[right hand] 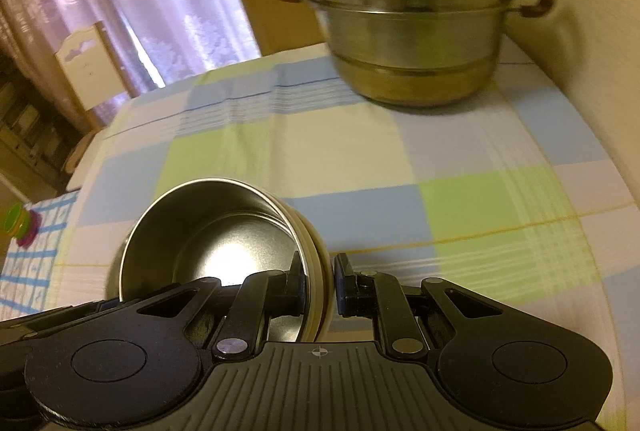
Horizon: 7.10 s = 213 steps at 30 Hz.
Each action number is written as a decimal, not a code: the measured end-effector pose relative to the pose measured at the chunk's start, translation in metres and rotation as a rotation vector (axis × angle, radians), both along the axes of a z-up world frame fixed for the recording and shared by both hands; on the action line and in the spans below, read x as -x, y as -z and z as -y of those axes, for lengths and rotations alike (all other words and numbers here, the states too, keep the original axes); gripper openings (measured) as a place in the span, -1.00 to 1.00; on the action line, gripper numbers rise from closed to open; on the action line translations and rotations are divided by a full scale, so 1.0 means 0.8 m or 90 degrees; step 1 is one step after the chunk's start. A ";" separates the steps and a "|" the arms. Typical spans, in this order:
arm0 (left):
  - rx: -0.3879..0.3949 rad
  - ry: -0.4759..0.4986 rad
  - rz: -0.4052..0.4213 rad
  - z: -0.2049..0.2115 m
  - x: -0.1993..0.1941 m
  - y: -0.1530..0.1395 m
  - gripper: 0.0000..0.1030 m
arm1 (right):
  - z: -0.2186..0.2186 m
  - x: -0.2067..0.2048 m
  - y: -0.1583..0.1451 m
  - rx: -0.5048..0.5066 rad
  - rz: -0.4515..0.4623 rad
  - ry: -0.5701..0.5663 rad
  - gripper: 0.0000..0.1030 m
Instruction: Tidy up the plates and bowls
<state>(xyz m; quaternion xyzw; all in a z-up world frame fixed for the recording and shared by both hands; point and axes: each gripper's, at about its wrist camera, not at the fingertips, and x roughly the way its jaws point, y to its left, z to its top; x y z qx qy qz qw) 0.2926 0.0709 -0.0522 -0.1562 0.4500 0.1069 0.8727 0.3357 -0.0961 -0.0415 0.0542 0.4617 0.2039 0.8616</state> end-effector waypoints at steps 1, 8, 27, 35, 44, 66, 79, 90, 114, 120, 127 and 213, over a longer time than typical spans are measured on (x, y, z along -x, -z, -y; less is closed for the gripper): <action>0.000 -0.007 -0.001 -0.005 0.002 0.001 -0.69 | -0.005 0.001 0.000 -0.001 0.000 -0.006 -0.72; 0.000 -0.044 -0.009 -0.036 0.019 0.006 -0.69 | -0.046 0.004 0.007 0.002 -0.007 -0.044 -0.72; 0.009 -0.080 -0.041 -0.087 0.016 0.032 -0.69 | -0.106 -0.011 0.037 0.018 -0.036 -0.083 -0.72; 0.011 -0.080 -0.052 -0.093 0.011 0.038 -0.69 | -0.113 -0.016 0.044 0.024 -0.048 -0.086 -0.72; 0.014 -0.086 -0.064 -0.100 0.007 0.043 -0.69 | -0.124 -0.020 0.047 0.030 -0.056 -0.096 -0.72; 0.027 -0.074 -0.087 -0.113 -0.004 0.045 -0.67 | -0.136 -0.028 0.046 0.050 -0.071 -0.111 -0.72; 0.025 -0.053 -0.088 -0.116 -0.008 0.046 -0.68 | -0.137 -0.031 0.047 0.057 -0.082 -0.101 -0.72; 0.026 -0.023 -0.078 -0.118 -0.003 0.040 -0.68 | -0.135 -0.021 0.038 0.063 -0.076 -0.097 -0.65; -0.069 0.030 0.040 -0.087 0.102 -0.048 -0.67 | -0.077 0.086 -0.038 -0.042 0.035 -0.091 0.30; -0.081 0.020 0.053 -0.062 0.143 -0.066 -0.67 | -0.043 0.118 -0.048 -0.051 0.063 -0.107 0.30; -0.076 -0.006 0.052 -0.026 0.181 -0.080 -0.67 | 0.003 0.152 -0.052 -0.058 0.061 -0.132 0.30; -0.051 0.047 0.056 0.090 0.287 -0.084 -0.67 | 0.101 0.261 -0.060 -0.026 0.056 -0.132 0.30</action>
